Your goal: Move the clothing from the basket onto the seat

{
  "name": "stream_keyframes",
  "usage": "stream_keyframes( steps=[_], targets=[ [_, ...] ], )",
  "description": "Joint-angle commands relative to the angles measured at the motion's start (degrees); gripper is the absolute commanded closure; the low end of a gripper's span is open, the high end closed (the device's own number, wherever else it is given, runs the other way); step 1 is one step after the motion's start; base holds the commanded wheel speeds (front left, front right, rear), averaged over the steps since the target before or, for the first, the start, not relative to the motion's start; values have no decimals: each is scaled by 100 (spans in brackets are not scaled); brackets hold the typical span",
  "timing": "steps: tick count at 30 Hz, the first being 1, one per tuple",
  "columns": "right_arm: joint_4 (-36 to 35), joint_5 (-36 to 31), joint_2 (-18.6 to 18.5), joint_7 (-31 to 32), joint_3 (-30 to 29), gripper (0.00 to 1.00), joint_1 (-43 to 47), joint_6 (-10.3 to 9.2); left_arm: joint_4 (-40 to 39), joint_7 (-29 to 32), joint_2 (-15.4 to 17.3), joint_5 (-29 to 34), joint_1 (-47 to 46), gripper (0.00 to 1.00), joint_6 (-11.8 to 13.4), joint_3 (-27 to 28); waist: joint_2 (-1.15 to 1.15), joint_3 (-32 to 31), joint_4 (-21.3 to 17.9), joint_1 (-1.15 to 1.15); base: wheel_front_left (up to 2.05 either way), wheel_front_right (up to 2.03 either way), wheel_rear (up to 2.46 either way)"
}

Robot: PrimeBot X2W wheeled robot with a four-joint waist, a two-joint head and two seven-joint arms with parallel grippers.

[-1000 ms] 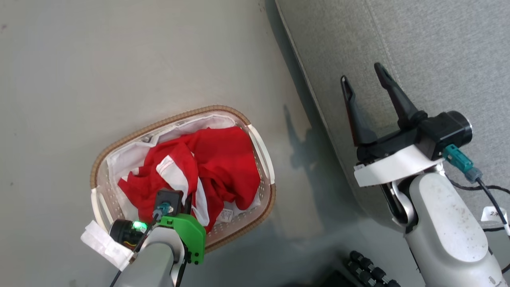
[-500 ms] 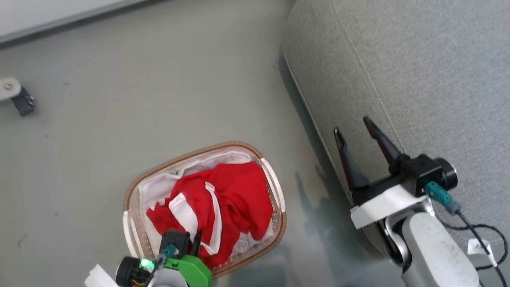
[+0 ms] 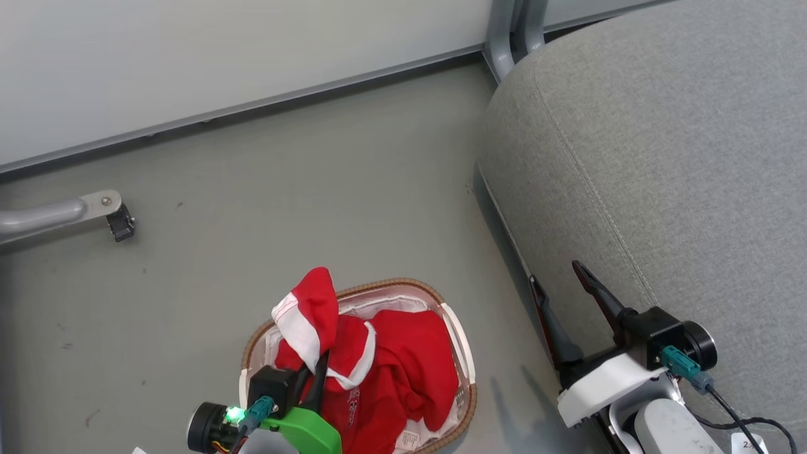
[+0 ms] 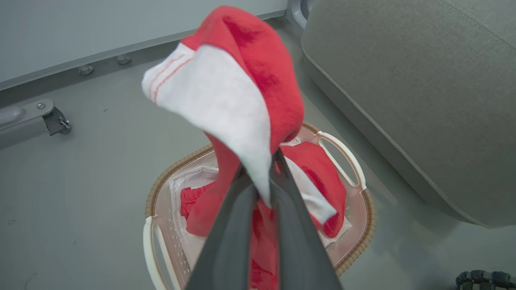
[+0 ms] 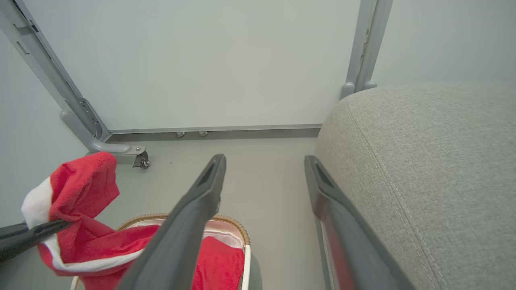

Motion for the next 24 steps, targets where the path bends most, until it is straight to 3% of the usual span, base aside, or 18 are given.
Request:
stream_keyframes(
  steps=[1, 7, 17, 24],
  targets=[
    [36, -29, -8, -12, -20, 0, 117, -5, -123, -7, 8, 62, 137, 100, -42, 41, 0, -321, 224, 0, 0, 0, 0],
    [130, -60, 12, -12, 29, 0, 332, -5, -873, -7, -9, 27, 224, 100, -159, 168, 0, -615, 348, 0, 0, 0, 0],
    [256, -79, 45, -12, 86, 0, 662, -5, -2014, -7, -8, -315, 11, 100, -104, 36, 0, -1007, 538, 0, 0, 0, 0],
    [326, -75, 36, -12, 233, 0, 710, -6, -2484, -7, -9, -414, -285, 100, 81, -140, 0, -1131, 527, 0, 0, 0, 0]
  ],
)
